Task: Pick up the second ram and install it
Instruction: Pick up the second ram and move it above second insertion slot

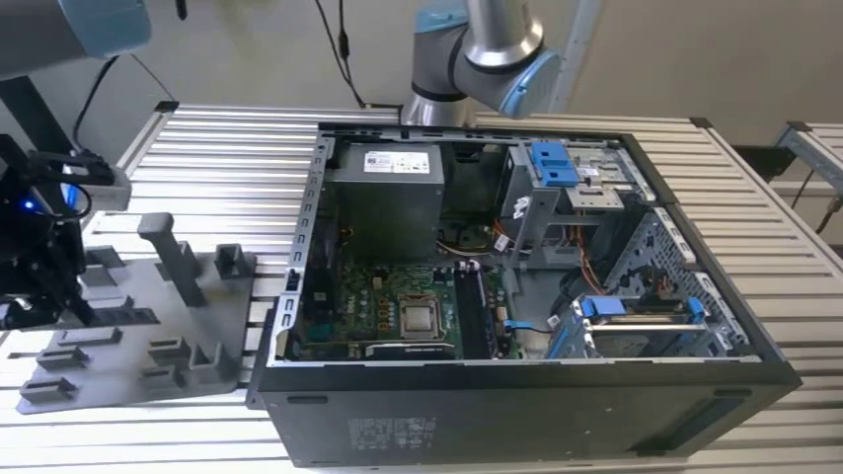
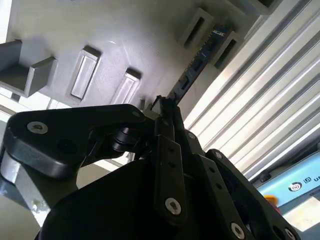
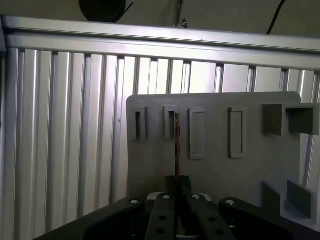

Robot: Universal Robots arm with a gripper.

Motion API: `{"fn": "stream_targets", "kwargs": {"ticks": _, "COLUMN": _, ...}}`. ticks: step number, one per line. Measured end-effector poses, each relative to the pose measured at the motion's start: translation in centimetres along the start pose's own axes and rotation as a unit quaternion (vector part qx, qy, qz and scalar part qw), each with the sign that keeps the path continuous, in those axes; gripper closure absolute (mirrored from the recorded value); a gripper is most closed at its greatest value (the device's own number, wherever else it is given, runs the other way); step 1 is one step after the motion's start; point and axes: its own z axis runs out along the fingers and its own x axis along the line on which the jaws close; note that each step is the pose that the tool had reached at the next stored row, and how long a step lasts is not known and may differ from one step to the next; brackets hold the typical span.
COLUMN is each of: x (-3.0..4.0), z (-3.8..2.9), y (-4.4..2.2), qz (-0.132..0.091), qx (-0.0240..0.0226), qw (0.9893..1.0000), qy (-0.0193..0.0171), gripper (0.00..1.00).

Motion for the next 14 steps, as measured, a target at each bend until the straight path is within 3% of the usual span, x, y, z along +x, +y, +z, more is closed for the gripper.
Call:
{"fn": "stream_targets", "kwargs": {"ticks": 7, "x": -0.01, "z": -1.37, "y": 0.01, "qz": 0.0, "qx": 0.0, "qw": 1.0, "qy": -0.001, "gripper": 0.86}}
{"fn": "stream_targets", "kwargs": {"ticks": 12, "x": -0.02, "z": -1.91, "y": 0.01, "qz": 0.0, "qx": 0.0007, "qw": 0.9999, "qy": -0.01, "gripper": 0.86}}
{"fn": "stream_targets", "kwargs": {"ticks": 14, "x": -0.02, "z": -2.37, "y": 0.01, "qz": 0.0, "qx": 0.0008, "qw": 0.9999, "qy": -0.0111, "gripper": 0.86}}
